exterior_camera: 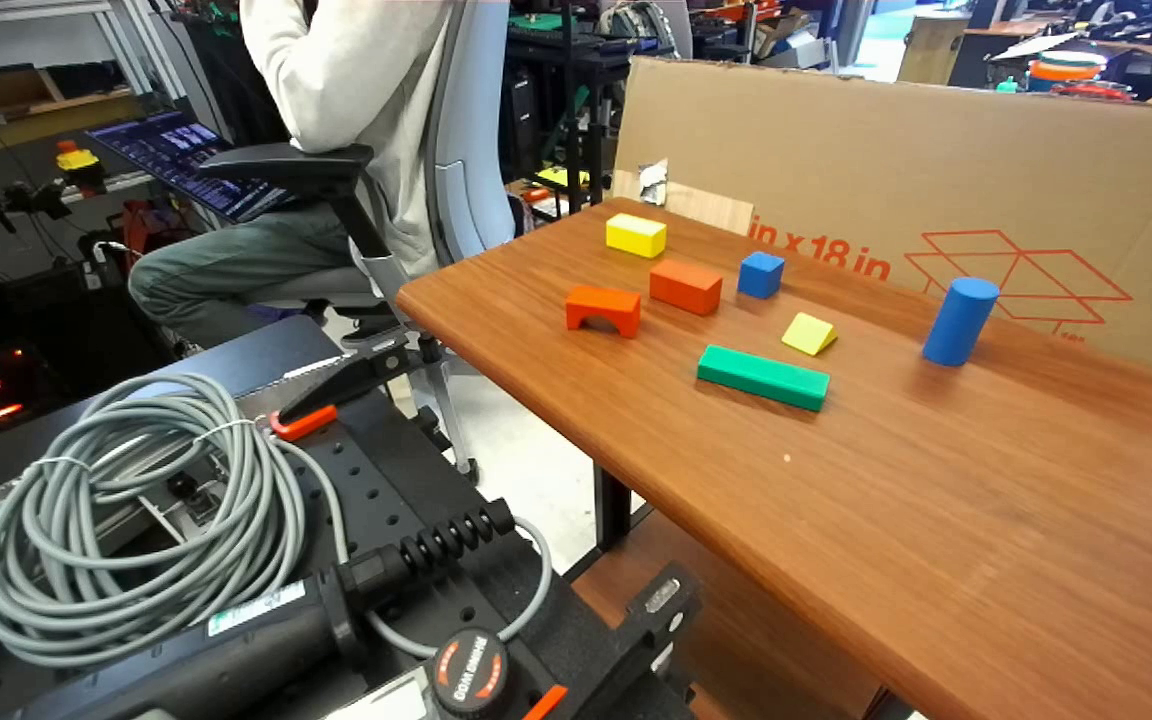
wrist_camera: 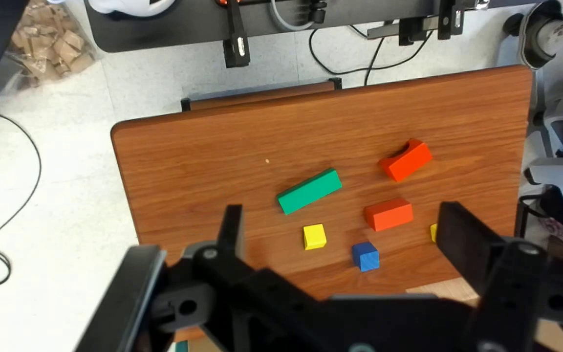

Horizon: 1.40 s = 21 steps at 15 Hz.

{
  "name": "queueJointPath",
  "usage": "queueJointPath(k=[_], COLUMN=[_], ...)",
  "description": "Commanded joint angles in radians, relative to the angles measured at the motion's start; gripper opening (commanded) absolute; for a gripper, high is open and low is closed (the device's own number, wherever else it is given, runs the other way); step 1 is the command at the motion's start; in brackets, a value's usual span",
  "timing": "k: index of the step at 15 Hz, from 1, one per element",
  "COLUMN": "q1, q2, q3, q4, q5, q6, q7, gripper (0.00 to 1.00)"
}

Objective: Move the green rectangular block to the right

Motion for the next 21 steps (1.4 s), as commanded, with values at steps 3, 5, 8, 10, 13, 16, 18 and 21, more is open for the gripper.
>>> queueJointPath(k=[3, 5, 8, 10, 13, 16, 18, 21], q1=[0.003, 0.007, 0.01, 0.01, 0.001, -0.007, -0.008, -0.012], q2=[0.114, 0.185, 0.296, 0.377, 0.492, 0.603, 0.672, 0.768], q3=[0.073, 0.098, 0.134, 0.154, 0.175, 0.195, 0.206, 0.219], q4=[-0.007, 0.02, 0.053, 0.077, 0.129, 0.169, 0.2, 0.264], q5=[0.014, 0.011, 0.028, 0.045, 0.116, 0.207, 0.242, 0.279], q6=[0.172, 0.192, 0.21, 0.242, 0.27, 0.342, 0.391, 0.444], q7=[0.042, 0.065, 0.118, 0.172, 0.235, 0.29, 0.325, 0.388], gripper=[1.0, 1.0, 1.0, 1.0, 1.0, 1.0, 1.0, 1.0])
